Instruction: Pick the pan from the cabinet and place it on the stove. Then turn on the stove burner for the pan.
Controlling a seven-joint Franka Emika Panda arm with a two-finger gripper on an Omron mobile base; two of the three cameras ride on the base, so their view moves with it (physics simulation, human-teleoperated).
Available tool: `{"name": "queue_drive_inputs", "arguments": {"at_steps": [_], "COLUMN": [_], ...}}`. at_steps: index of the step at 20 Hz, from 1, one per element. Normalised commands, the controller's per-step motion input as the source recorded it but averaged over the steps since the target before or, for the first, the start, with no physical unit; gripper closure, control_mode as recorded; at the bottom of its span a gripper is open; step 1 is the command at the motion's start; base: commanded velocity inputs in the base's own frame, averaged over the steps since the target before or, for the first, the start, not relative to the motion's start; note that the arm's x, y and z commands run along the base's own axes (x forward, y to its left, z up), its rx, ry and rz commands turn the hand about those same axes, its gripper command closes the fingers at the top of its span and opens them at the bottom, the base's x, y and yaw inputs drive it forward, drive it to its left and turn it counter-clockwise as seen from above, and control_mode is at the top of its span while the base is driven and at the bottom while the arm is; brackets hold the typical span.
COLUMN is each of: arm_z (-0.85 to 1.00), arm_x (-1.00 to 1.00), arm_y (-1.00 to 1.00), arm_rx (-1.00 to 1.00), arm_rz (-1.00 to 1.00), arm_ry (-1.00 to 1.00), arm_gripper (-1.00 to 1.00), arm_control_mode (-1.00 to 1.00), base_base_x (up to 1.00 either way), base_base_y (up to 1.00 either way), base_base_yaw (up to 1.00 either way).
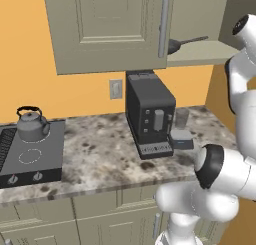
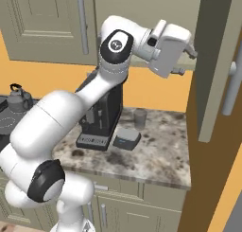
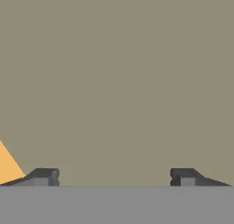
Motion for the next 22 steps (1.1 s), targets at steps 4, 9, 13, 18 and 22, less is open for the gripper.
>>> {"name": "queue_drive_inputs", "arguments": {"at_steps": [4, 9, 13, 18, 22], "arm_z": [-0.17, -0.06, -0.01, 0.00, 0.00], "arm_x": [-0.24, -0.05, 0.00, 0.06, 0.15], "arm_y": [0.93, 1.00, 1.00, 0.86, 0.75], "arm_rx": [0.15, 0.16, 0.15, 0.16, 0.13], "arm_rz": [0.19, 0.23, 0.30, 0.35, 0.38], "arm_ry": [-0.19, -0.18, -0.24, -0.27, -0.31], "arm_gripper": [-1.00, -1.00, -1.00, -1.00, -1.00], "arm_control_mode": [-1.00, -1.00, -1.00, -1.00, -1.00], "base_base_x": [0.00, 0.00, 0.00, 0.00, 0.00], "base_base_y": [0.00, 0.00, 0.00, 0.00, 0.00], "base_base_yaw": [0.00, 0.00, 0.00, 0.00, 0.00]}}
